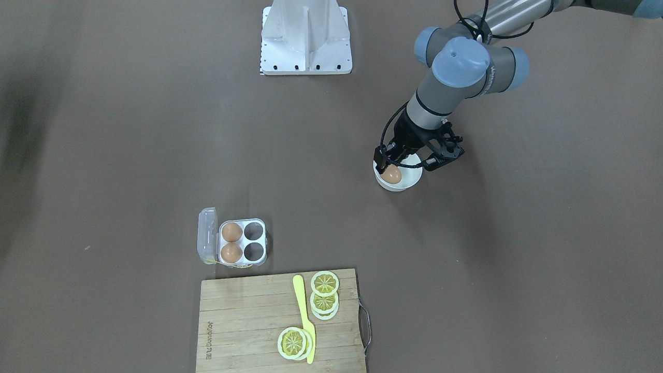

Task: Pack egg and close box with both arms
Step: 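Lift the egg with the left gripper and carry it to the egg box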

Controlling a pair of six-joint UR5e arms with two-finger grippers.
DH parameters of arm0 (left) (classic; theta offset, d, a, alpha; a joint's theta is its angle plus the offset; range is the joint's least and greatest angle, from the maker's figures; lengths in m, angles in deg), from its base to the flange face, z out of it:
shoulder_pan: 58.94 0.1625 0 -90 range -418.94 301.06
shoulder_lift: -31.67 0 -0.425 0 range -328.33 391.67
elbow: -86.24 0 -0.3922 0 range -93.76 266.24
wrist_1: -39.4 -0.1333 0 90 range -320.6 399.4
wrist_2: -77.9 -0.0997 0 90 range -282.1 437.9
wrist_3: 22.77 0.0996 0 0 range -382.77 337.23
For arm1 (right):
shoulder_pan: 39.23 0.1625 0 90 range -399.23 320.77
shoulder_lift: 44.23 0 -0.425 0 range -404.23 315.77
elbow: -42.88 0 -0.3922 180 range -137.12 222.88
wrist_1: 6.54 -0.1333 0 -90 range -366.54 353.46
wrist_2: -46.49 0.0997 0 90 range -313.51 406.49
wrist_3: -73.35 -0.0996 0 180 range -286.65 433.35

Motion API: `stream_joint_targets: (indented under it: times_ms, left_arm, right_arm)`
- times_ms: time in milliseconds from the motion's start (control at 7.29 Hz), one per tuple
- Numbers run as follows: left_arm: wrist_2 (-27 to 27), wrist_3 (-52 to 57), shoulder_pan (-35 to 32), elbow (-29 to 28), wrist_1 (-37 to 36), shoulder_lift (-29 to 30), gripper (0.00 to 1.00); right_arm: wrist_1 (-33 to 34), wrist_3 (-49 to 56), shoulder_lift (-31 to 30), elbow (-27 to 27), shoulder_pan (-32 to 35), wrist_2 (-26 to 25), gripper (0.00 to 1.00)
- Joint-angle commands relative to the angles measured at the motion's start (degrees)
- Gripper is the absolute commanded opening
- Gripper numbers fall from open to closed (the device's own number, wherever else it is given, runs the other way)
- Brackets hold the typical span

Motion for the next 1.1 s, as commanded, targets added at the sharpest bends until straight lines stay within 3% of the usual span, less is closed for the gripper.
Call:
stream_joint_targets:
  times_ms: [0,275,549,686,961]
  left_arm:
    - [-0.63,0.45,-0.79,0.88,0.07,1.33,0.0]
    - [-5.88,9.29,-0.7,-0.34,0.42,4.83,0.0]
    - [-12.72,17.92,-0.53,-5.15,1.9,11.58,0.0]
    - [-17.55,17.85,-0.26,-9.71,8.18,14.49,0.0]
    - [-20.58,23.25,0.53,-22.01,20.94,19.16,0.0]
  right_arm:
    - [0.0,0.0,0.04,0.02,0.0,0.09,1.0]
    - [0.0,0.0,0.04,0.02,0.0,0.17,1.0]
    - [0.0,0.0,0.12,0.02,-0.09,0.18,1.0]
    - [0.0,0.0,0.39,0.02,-0.18,0.18,1.0]
    - [0.09,0.0,0.74,0.02,-0.53,0.26,1.0]
